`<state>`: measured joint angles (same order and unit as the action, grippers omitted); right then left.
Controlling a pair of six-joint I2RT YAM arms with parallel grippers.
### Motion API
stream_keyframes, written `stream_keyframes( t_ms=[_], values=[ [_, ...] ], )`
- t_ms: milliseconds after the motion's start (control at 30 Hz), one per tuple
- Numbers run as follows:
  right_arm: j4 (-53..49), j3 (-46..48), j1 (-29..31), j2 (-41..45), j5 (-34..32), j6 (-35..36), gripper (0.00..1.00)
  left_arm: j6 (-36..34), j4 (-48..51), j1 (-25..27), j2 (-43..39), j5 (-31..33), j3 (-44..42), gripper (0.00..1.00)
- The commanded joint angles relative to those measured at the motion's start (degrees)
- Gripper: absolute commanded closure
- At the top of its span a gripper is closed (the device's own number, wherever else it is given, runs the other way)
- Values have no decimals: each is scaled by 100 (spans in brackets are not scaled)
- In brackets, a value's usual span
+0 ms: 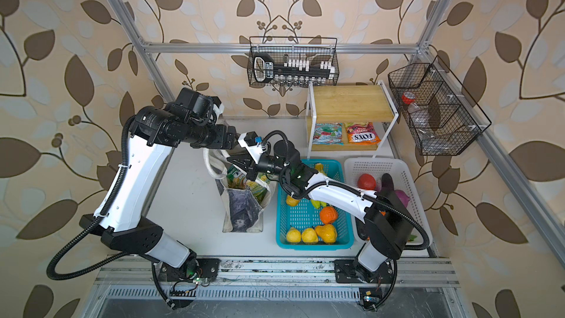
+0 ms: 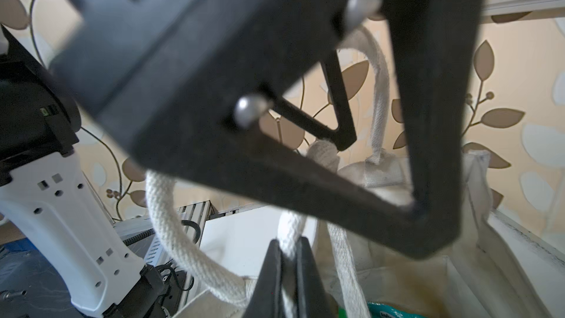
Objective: Place the food into the grocery bag and tie it
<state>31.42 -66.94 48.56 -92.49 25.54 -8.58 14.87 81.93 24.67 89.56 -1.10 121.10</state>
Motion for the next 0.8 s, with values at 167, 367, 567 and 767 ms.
stream_keyframes(
  t_ms=[167,367,567,767],
  values=[
    [232,51,154,46,-137,195,100,-21,-11,-23,46,-354,-667,31],
    [395,183,163,44,-171,132,100,-35,16,-14,248,-325,-735,56],
    [133,145,163,-24,-136,267,100,3,-168,-14,373,-318,-817,100],
    [-2,181,155,-17,-199,265,96,-13,-186,-14,355,-256,-843,97]
  ],
)
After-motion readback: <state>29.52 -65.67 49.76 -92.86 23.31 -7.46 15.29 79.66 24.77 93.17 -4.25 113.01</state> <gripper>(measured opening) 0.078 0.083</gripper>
